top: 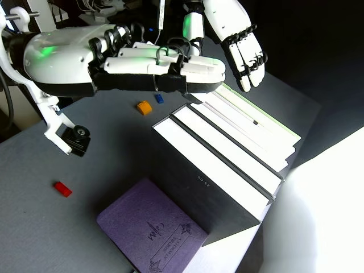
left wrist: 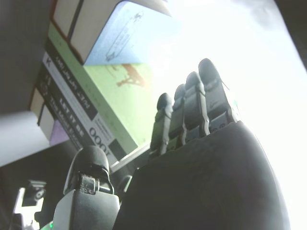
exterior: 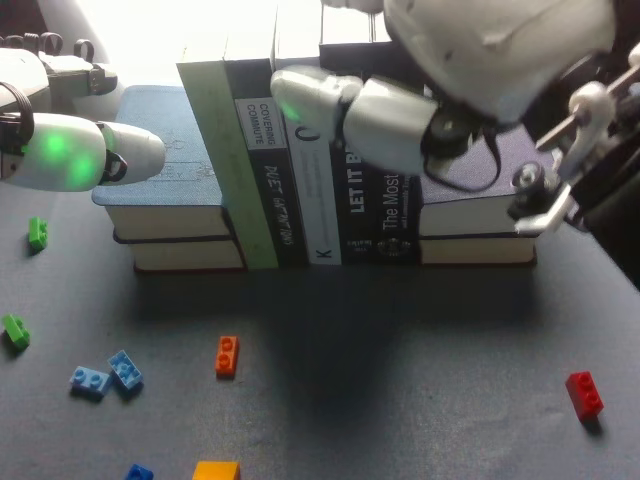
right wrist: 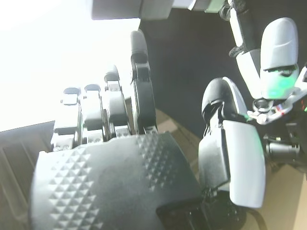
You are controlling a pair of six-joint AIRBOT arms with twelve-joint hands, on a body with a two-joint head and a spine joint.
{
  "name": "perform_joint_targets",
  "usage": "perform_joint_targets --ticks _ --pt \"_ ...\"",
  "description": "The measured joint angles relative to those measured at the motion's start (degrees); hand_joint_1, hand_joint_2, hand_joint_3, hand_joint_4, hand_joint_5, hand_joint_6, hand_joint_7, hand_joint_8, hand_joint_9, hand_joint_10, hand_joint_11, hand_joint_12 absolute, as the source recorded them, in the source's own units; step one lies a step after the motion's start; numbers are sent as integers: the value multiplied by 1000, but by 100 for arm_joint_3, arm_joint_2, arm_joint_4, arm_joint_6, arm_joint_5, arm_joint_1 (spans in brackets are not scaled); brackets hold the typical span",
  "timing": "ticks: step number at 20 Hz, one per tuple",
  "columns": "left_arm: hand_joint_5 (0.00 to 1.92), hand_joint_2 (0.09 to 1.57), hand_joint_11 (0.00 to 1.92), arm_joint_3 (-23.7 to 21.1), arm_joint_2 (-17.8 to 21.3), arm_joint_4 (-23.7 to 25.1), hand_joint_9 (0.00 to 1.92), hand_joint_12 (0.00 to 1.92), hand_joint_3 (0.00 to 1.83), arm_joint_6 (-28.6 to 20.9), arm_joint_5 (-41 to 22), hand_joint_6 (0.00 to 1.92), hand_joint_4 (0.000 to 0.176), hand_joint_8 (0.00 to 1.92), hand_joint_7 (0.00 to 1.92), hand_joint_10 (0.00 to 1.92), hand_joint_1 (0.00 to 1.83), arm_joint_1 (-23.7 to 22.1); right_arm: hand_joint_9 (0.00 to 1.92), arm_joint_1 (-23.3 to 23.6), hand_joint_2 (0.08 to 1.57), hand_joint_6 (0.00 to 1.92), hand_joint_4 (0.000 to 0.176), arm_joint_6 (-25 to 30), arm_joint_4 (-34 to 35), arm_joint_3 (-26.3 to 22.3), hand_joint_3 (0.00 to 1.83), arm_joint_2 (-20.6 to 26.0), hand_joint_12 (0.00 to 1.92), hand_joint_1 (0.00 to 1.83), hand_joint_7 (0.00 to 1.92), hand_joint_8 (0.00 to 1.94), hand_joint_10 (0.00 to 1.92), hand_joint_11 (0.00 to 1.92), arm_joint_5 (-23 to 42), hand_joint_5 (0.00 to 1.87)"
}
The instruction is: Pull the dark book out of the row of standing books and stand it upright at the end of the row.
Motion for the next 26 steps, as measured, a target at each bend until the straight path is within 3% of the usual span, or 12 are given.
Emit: perform_joint_targets --ticks 4,10,13,18,21,26 --pt "84 1246 0 0 0 9 59 368 0 0 9 11 22 5 53 8 0 0 38 -157 1143 0 0 -11 -35 -22 0 -22 2 0 231 4 3 4 22 730" --pt "95 1251 0 0 -2 33 71 447 1 0 2 8 21 4 56 8 0 0 65 -212 1133 5 0 -125 -28 -264 0 90 14 0 261 11 11 24 76 738" --pt "95 1258 0 0 -2 35 54 348 2 0 7 3 17 1 55 4 0 0 63 -310 1134 0 0 -157 -79 -352 0 149 15 0 272 12 8 17 153 723" --pt "104 1246 0 0 -2 35 78 470 0 0 -4 6 20 4 71 8 0 0 41 -136 1142 3 0 -149 -17 -323 1 157 14 0 254 7 2 3 57 714" --pt "89 1250 0 0 0 35 61 426 0 0 2 1 23 1 51 0 0 0 43 85 1141 4 0 -144 -129 -160 0 140 18 0 245 1 2 5 26 718" --pt "99 1257 0 0 -2 37 56 400 3 2 4 2 25 1 52 0 0 0 52 -190 1141 7 0 -133 -31 -28 0 85 32 0 262 9 5 12 0 722"
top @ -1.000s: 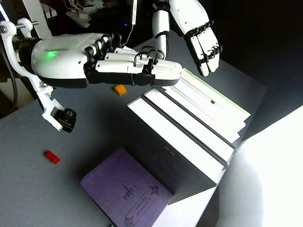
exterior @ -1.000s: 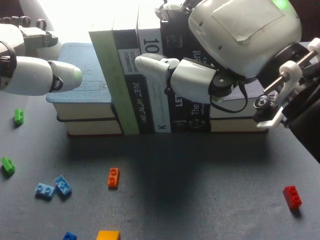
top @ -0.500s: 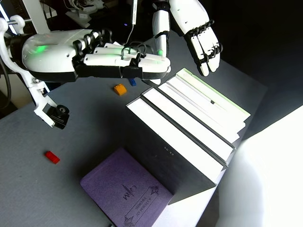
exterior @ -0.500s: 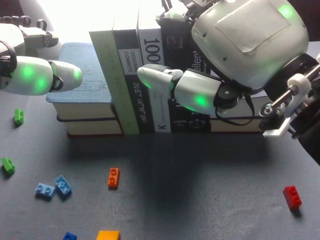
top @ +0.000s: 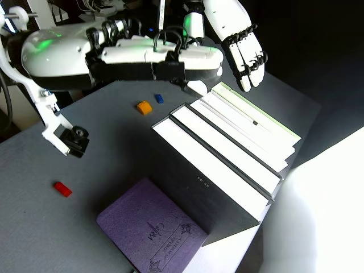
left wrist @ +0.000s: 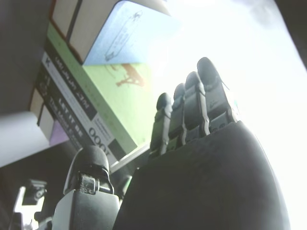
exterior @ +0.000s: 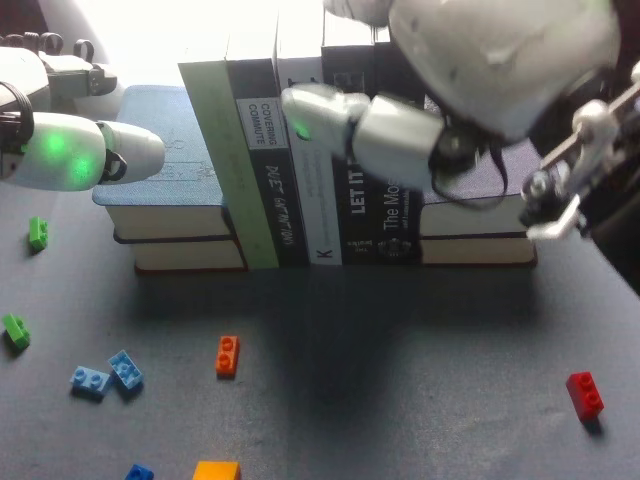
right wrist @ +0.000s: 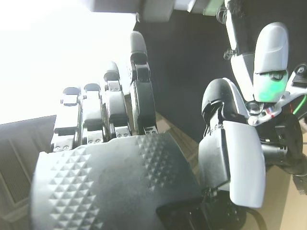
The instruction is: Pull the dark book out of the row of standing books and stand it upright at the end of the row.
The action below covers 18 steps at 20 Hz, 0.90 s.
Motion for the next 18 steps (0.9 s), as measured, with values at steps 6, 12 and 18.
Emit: perform_joint_targets --ticks 6,12,18 --pt "84 1258 0 0 0 -2 58 448 0 -2 -4 0 22 3 53 1 0 0 62 -225 1138 3 0 -199 39 -308 1 111 123 0 245 0 1 0 146 732" --pt "99 1258 0 0 0 -2 52 396 0 0 -2 1 26 1 56 6 0 0 65 -273 1133 3 0 -505 103 -841 0 332 137 0 257 10 9 0 131 735" --pt "129 1265 0 0 0 -2 59 334 1 -2 0 4 23 3 77 3 0 0 66 -341 1139 0 0 -1001 295 -1617 1 667 169 0 243 1 2 0 48 741"
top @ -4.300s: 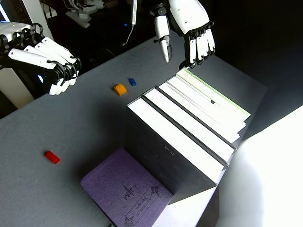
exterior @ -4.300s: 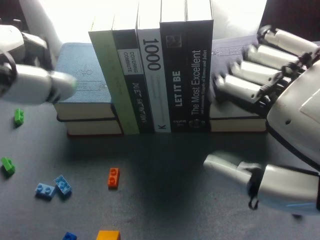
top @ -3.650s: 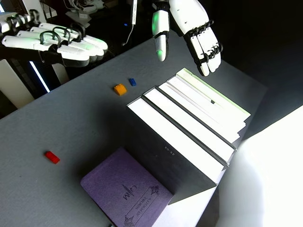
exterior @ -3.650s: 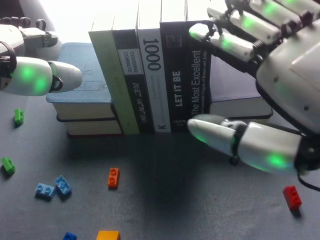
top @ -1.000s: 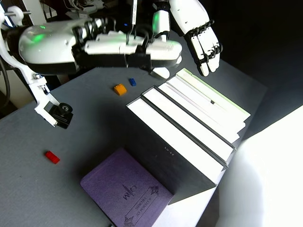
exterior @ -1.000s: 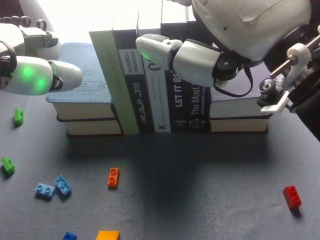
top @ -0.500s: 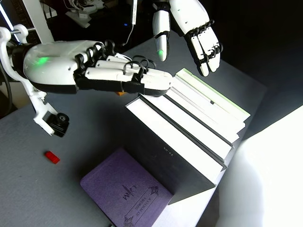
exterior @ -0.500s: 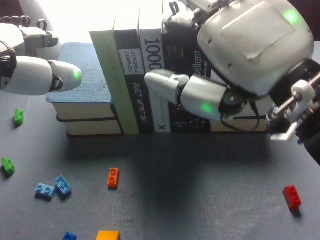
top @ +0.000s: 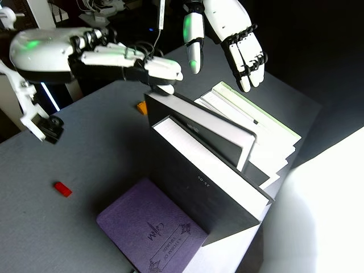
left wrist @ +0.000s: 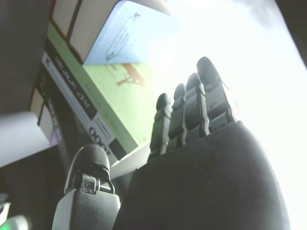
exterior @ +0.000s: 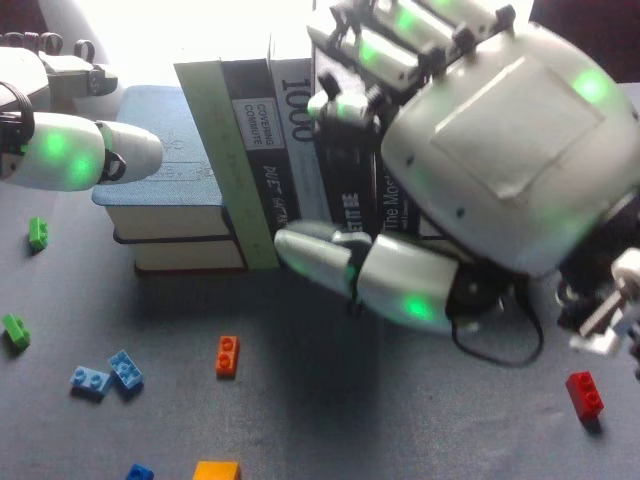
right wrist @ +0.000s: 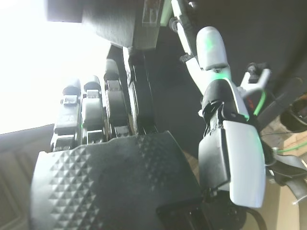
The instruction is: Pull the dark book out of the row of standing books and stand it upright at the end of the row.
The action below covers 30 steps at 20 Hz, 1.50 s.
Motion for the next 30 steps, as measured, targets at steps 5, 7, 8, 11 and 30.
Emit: perform_joint_targets --ticks 5,7,8,11,30 --pt "124 1263 0 0 0 0 51 311 0 0 -2 4 24 2 69 1 0 0 56 -15 1137 2 0 -81 81 -310 0 249 88 0 226 2 3 0 -87 724" --pt "118 1261 0 0 2 0 49 312 0 0 -4 1 25 1 68 1 0 0 58 -37 1136 3 0 -146 109 -450 0 321 124 0 236 2 4 0 -101 726" --pt "120 1260 0 0 0 0 53 314 0 0 -4 1 26 2 72 3 0 0 59 -76 1137 1 0 -219 157 -529 0 356 155 0 238 1 2 0 -142 724" --pt "131 1252 0 0 0 0 61 360 0 0 0 2 26 1 79 2 0 0 60 -227 1138 3 0 -299 306 -581 1 452 131 0 257 4 2 0 -240 713" --pt "113 1263 0 0 0 0 66 383 0 0 -22 4 23 1 69 4 0 0 69 -205 1139 0 0 -177 79 -284 1 437 124 0 245 0 0 0 -66 715"
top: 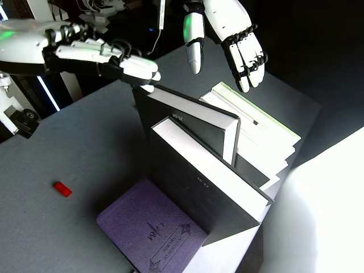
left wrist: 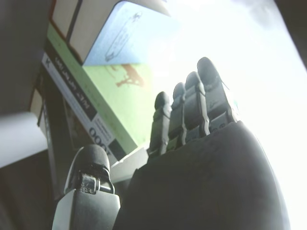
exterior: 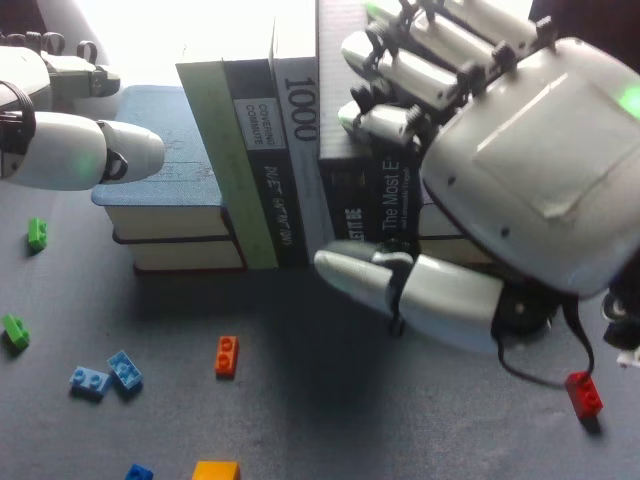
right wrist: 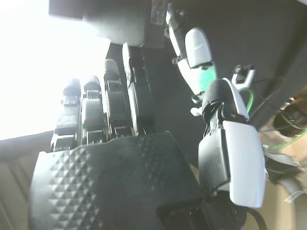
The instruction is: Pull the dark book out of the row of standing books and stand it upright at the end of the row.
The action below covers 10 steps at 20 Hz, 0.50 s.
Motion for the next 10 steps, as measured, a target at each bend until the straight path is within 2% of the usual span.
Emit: perform_joint_targets --ticks 3,5,6,10 --pt "101 1261 0 0 0 0 59 350 0 0 15 1 25 0 54 1 0 0 54 -9 1143 1 0 -299 339 -170 1 17 150 0 228 0 0 0 -11 714" --pt "104 1254 0 0 0 -2 72 450 0 0 15 1 21 2 59 5 0 0 58 -52 1141 1 0 -380 374 -278 0 74 179 0 235 0 0 0 -13 715" --pt "103 1263 0 0 0 0 72 460 2 0 15 1 24 2 59 4 0 0 58 -85 1141 3 0 -450 382 -365 0 122 180 0 234 0 1 0 -17 720" --pt "109 1262 0 0 0 0 66 397 0 0 15 1 28 0 66 3 0 0 67 -293 1145 4 0 -673 671 -667 1 195 204 0 251 3 3 0 -271 728"
